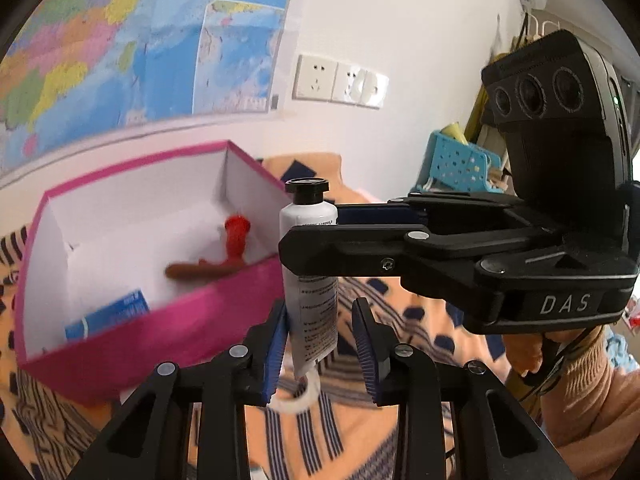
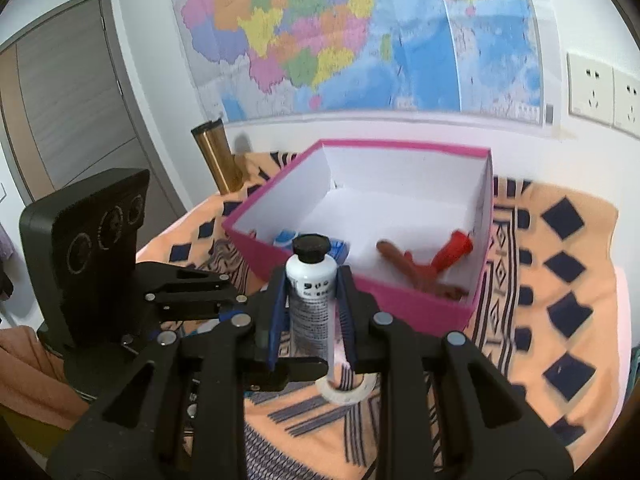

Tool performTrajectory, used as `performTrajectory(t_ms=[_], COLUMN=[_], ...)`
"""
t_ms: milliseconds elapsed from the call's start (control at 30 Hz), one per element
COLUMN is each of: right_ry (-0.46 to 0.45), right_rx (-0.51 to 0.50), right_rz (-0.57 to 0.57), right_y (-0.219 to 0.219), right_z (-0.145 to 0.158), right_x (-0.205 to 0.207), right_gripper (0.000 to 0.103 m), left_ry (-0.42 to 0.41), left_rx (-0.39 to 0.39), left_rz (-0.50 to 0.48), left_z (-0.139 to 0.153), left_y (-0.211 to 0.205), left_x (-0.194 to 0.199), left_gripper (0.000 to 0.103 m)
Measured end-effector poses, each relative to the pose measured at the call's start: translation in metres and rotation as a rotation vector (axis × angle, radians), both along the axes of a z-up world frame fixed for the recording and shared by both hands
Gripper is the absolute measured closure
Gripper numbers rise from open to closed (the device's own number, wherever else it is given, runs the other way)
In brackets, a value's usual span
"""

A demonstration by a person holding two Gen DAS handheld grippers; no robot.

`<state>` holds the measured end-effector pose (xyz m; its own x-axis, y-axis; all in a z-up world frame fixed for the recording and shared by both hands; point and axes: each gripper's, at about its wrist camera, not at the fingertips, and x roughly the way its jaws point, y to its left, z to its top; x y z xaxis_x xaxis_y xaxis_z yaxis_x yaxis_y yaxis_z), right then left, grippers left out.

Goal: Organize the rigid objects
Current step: 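Lift the white tube with the right gripper and carry it over the box, then lower the white tube into the pink box and open the right gripper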

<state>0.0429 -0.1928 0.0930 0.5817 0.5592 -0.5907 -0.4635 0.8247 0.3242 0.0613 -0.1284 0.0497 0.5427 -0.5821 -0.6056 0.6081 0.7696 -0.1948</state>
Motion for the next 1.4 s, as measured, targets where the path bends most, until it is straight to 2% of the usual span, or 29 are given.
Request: performTrajectory(t_ms=[333, 600, 833, 1167, 1267, 1333, 1400], right_ry=[-0.016, 0.006, 0.051, 0.163, 0.169, 0.156, 0.128], right_rx=[0.028, 0.024, -0.010, -0.083, -0.128, -0.176, -0.168], right_rz=[-0.052, -0.105, -0.123, -0.127, -0.147, -0.190, -0.213], right_y=[-0.017, -0.032, -0.038, -0.035, -0.032, -0.031, -0.034], right_z=[0.016, 0.013, -0.004, -0.043, -0.049, -0.048, -0.044], right_x=[0.044, 0.078, 0.100, 0.126, 0.130, 0.133, 0.131], right_gripper=[0.076, 0.076, 0.076, 0.076, 0.073, 0.059, 0.057], left_ry=[0.000, 0.032, 0.087, 0.173, 0.196, 0.206, 0.207], left_rx=[-0.025, -0.019, 0.003, 0.039, 0.042, 0.041, 0.042], left_rz=[0.025, 0.038, 0.052, 0.056, 0.074, 0.088, 0.098], left_z=[0.022, 0.021, 0.008, -0.018, -0.024, -0.027, -0.029], left_y=[-0.002, -0.008, -0.019, -0.027, -0.025, -0.021, -0.017], left_x=[0.045, 0.080, 0.100, 0.122, 0.128, 0.129, 0.129], left_gripper=[0.072, 0.072, 0.072, 0.072, 0.072, 0.072, 0.072])
